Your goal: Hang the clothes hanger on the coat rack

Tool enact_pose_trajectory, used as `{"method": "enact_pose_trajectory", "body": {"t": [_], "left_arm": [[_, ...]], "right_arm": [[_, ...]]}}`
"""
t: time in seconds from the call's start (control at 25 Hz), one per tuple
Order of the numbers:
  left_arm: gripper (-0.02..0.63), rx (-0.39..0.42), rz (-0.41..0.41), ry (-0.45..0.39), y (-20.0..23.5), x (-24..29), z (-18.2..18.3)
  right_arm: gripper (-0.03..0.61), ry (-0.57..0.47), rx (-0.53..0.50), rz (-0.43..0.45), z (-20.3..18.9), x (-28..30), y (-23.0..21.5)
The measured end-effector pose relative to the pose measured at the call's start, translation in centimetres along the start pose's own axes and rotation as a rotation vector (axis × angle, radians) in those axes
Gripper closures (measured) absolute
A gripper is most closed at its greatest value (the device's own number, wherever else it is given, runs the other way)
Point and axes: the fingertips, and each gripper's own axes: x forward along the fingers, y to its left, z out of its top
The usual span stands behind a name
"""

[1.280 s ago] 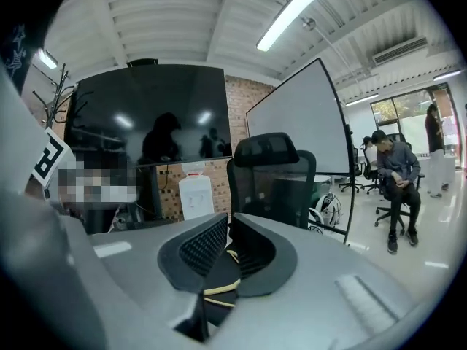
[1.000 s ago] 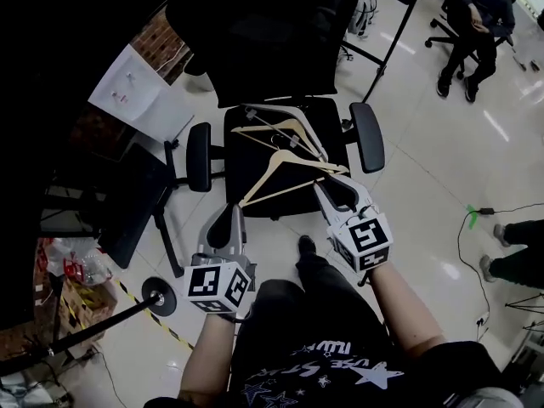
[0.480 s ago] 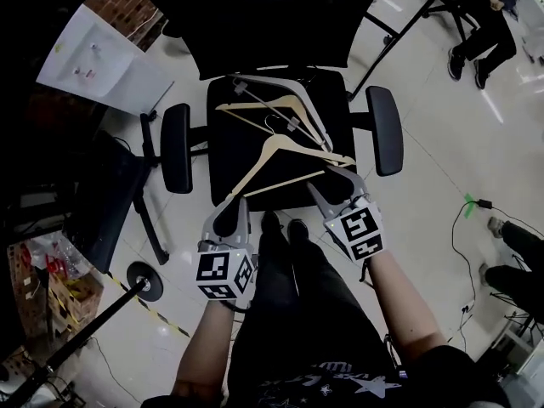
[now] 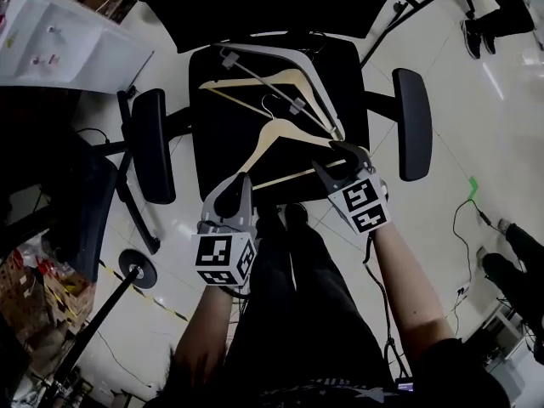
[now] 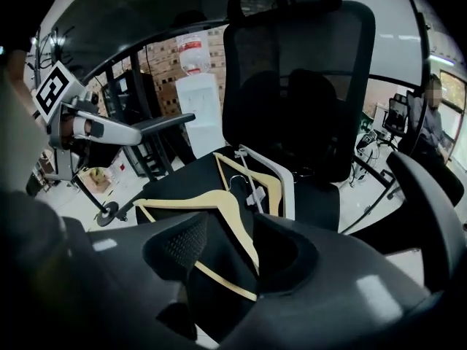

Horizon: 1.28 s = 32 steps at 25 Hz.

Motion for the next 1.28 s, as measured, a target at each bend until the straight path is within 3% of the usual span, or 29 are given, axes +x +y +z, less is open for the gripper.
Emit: {"method": "enact_pose_trajectory", "body": {"t": [0.24, 0.52, 0.72, 0.88, 1.08, 1.28], "left_arm": [[0.609, -0.008, -0.003, 0.044, 1.7, 2.7, -1.7], [0.609, -0.007, 0.015, 0.057, 3.4, 4.6, -2.7], [0.609, -0.021, 0.015, 0.062, 3.8, 5.1, -3.3], [0.609, -0.024, 0.009, 0.072, 3.7, 5.3, -3.6], [0.609, -0.034, 0.003, 0.079, 3.9, 5.7, -4.0], [0.609, -0.032, -0.003, 0.080, 4.1, 5.7, -4.1]], "right_arm": [[0.380, 0.066, -0.018, -0.002, -2.0, 2.7, -0.4], [0.380, 0.201, -0.185, -0.014, -4.2, 6.1, -0.9], [0.357, 0.257, -0.194, 0.015, -4.9, 7.9, -0.8], [0.362, 0.308, -0.247, -0.018, -5.6, 8.8, -1.1], [0.430, 0.374, -0.388, -0.091, -6.4, 9.8, -1.5], [0.446, 0.372, -0.448, -0.142, -6.4, 9.9, -1.4]]}}
